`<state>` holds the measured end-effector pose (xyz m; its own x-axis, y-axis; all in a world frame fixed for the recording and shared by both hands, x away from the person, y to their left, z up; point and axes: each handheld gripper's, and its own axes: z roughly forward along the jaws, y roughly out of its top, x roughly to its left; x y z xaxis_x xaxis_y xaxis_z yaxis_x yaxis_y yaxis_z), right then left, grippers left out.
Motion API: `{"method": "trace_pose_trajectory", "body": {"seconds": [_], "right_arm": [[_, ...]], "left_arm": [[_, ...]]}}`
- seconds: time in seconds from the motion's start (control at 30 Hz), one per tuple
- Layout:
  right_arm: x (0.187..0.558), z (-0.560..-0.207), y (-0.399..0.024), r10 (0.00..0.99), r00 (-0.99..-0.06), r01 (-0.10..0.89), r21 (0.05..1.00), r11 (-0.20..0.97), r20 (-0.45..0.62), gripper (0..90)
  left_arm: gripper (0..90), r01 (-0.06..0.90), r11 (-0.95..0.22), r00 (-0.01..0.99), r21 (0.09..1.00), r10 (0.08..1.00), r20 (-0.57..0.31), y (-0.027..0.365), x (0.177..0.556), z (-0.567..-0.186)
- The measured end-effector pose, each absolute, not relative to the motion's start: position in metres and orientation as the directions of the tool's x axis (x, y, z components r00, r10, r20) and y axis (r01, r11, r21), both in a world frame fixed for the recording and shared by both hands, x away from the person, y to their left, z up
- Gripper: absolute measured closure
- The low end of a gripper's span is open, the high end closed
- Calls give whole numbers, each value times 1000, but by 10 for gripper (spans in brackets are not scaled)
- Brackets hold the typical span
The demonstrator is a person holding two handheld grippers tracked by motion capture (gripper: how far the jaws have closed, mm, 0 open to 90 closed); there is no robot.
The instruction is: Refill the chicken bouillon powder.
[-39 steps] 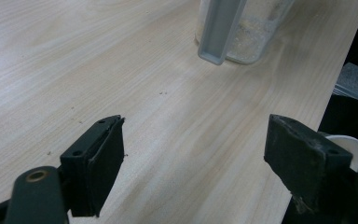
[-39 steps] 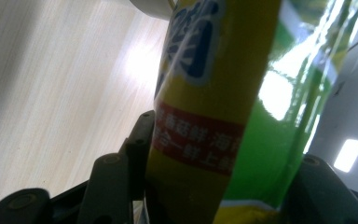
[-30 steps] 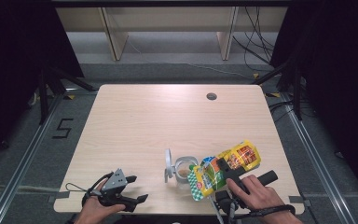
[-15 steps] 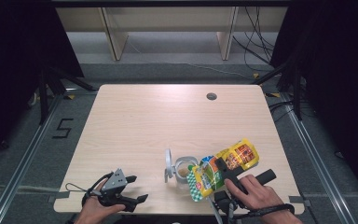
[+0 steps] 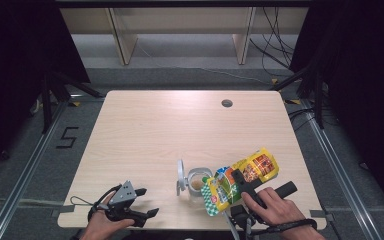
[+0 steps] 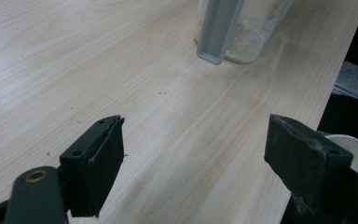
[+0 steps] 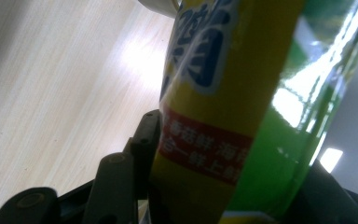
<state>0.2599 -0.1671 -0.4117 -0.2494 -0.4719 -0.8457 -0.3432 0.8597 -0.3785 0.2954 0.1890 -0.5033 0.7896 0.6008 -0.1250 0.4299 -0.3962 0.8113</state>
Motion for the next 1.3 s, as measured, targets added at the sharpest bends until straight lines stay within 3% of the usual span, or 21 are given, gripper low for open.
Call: {"method": "trace_pose_trajectory", "body": {"seconds": [1.3], "right_arm": [[257,-413,-161,-550,-221,-328,-470,820,-806,577]], "left_arm": [[193,434,-398,790,808,599,-129,189,296,-503]]}}
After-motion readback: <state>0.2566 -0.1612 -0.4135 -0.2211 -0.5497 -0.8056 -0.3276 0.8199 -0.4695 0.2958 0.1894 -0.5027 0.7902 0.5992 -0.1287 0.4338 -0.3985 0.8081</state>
